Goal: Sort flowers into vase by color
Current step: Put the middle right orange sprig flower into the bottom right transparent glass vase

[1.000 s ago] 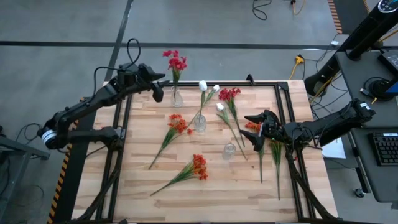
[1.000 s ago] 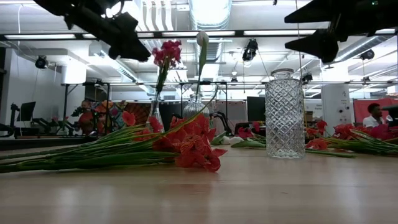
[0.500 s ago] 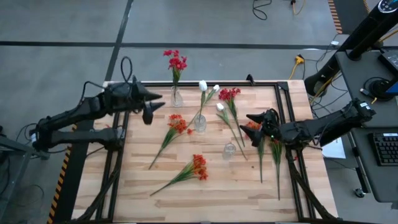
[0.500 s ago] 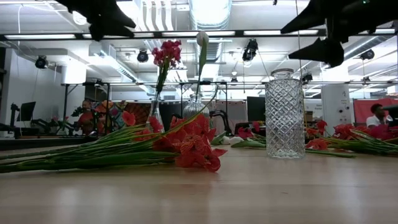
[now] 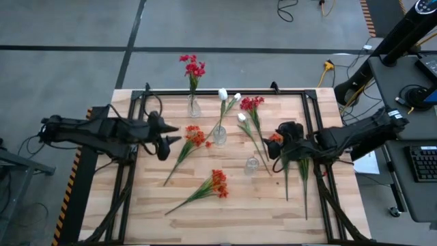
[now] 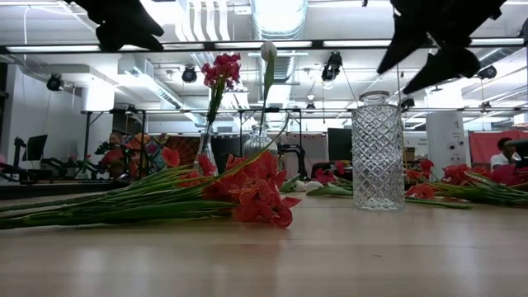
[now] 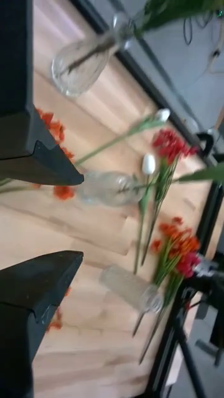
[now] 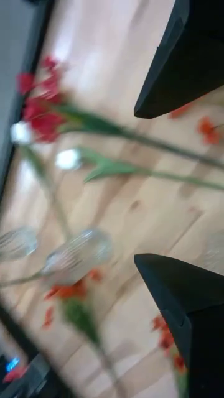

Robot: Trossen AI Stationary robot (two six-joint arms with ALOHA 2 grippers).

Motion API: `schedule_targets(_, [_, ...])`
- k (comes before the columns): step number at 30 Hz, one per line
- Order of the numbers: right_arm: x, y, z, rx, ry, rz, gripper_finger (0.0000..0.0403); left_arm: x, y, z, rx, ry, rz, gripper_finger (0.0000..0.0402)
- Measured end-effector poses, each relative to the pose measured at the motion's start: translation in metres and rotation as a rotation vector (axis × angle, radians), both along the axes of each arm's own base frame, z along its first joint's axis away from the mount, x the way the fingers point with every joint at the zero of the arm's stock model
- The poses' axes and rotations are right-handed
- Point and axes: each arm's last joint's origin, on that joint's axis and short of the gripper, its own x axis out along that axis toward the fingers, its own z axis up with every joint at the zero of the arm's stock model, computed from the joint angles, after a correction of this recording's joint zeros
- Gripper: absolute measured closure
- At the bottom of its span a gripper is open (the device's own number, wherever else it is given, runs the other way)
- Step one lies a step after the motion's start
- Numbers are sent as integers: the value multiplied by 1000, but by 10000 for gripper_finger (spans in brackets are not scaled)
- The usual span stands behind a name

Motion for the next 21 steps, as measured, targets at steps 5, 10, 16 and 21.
schedule_targets(5, [3, 4, -6, 135, 142, -22, 37, 8, -5, -6, -12, 36, -9, 237])
schedule_targets(10, [7, 11, -16, 324, 267, -29, 37, 15, -6, -12, -12, 72, -10, 237])
schedule_targets(16, [10, 17, -31, 471, 393, -76, 37, 16, -7, -16, -24, 107, -33, 237])
schedule_targets(21, [11, 23, -47, 560, 519, -149, 37, 12, -7, -19, -17, 157, -34, 237])
